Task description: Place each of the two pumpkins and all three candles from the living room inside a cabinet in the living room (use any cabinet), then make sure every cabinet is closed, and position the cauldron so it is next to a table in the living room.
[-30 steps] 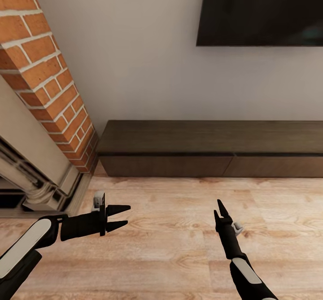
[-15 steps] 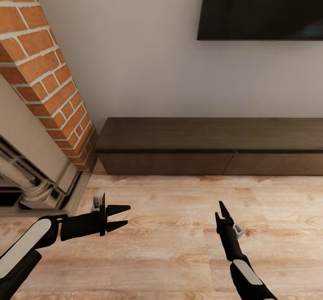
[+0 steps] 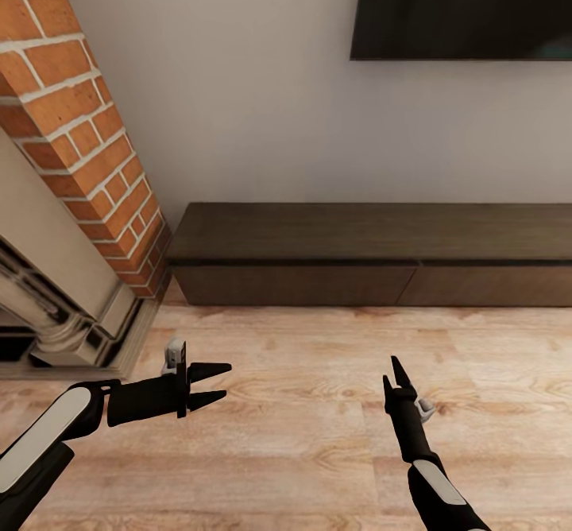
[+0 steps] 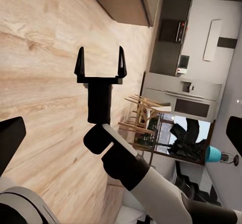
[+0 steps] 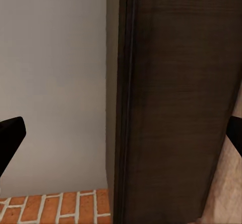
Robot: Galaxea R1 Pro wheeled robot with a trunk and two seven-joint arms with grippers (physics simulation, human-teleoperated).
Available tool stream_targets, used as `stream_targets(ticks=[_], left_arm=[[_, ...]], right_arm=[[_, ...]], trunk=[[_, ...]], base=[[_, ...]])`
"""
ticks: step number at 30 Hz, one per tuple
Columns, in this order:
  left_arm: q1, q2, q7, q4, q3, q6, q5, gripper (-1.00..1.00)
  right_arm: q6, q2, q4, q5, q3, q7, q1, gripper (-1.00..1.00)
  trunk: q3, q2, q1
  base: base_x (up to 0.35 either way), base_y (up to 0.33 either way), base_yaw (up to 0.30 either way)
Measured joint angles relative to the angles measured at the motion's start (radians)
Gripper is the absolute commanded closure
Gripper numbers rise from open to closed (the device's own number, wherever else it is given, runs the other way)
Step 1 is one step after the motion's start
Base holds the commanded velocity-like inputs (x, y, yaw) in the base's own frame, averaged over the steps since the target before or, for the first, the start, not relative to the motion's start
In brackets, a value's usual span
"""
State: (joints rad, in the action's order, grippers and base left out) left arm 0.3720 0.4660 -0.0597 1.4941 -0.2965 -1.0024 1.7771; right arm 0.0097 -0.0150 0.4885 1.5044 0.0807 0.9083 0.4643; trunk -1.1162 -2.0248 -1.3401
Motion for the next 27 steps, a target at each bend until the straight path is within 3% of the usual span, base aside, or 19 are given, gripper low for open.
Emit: stream_targets(ticks=[27], left_arm=[[0.0, 0.001, 0.0, 0.0, 0.0, 0.0, 0.0, -1.0]], right_arm=[[0.0, 0.0, 0.0, 0.0, 0.0, 0.005, 0.0, -1.0]], trunk=[[-0.085, -0.189, -0.104]], base=[[0.0, 0.0, 0.0]])
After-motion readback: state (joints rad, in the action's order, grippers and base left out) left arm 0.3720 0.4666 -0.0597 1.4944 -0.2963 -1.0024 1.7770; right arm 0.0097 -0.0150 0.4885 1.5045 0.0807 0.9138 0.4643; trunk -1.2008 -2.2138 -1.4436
